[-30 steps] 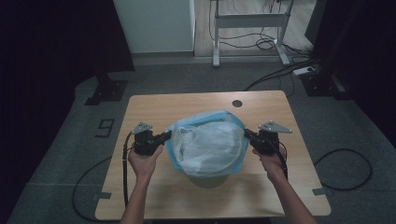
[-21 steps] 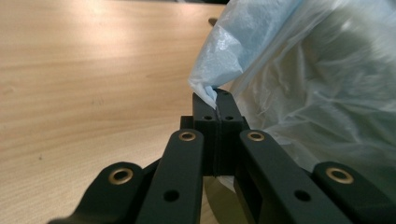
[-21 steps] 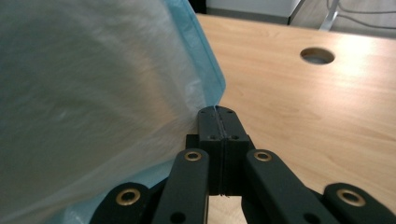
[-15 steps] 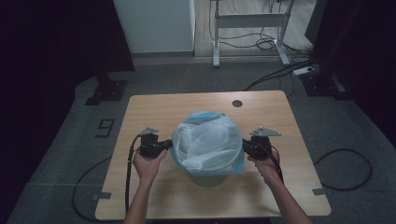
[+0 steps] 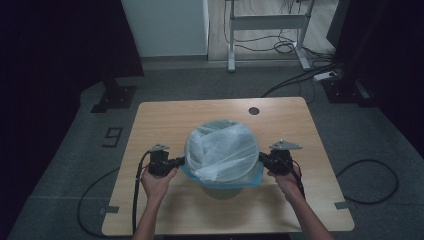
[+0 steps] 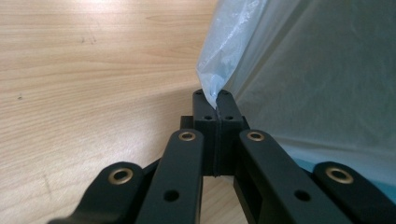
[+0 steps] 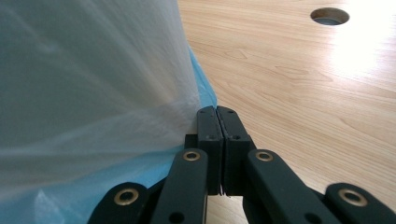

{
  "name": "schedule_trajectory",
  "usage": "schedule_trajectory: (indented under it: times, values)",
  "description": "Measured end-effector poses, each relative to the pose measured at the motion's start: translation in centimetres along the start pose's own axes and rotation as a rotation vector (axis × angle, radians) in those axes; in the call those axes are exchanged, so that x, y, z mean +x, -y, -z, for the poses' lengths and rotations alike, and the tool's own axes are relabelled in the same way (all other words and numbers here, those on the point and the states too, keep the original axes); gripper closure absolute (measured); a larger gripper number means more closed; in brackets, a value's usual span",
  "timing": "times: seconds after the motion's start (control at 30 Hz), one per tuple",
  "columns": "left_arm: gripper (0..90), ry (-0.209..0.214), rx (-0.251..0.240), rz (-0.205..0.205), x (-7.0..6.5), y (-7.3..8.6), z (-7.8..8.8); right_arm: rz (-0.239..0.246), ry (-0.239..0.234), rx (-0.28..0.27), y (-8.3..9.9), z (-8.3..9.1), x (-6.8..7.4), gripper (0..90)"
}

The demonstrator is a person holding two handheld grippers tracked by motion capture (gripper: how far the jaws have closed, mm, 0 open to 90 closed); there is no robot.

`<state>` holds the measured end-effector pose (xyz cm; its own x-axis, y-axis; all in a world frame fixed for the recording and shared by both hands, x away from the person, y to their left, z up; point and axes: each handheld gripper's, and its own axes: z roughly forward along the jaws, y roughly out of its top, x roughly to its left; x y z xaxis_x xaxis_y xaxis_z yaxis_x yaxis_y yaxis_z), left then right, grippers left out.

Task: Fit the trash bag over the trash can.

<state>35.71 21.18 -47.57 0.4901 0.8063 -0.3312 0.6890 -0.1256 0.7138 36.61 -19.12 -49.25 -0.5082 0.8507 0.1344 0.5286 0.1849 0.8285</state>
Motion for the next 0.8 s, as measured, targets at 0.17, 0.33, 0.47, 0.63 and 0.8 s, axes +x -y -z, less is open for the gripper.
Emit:
schedule_trajectory:
  times: [0.17,0.33,0.47,0.63,0.8]
  values:
    - [89.3,-0.004,-0.042,-0.014,0.1,0.8,0.7,0.000,0.024,-0.064,0.9,0.8,-0.4,75.6]
    - [89.1,-0.001,-0.100,-0.025,0.0,0.8,1.6,-0.008,0.029,-0.216,1.1,3.9,-0.3,57.2]
    - [88.7,-0.005,-0.115,-0.027,0.0,0.8,2.0,0.016,-0.038,-0.283,1.6,6.8,0.5,48.8]
    - [88.5,-0.001,-0.125,-0.024,-0.1,0.9,2.3,0.067,-0.187,-0.320,2.8,9.4,3.0,37.8]
    - [88.4,-0.001,-0.122,-0.026,-0.2,0.9,2.4,0.124,-0.275,-0.336,3.5,10.7,6.2,31.2]
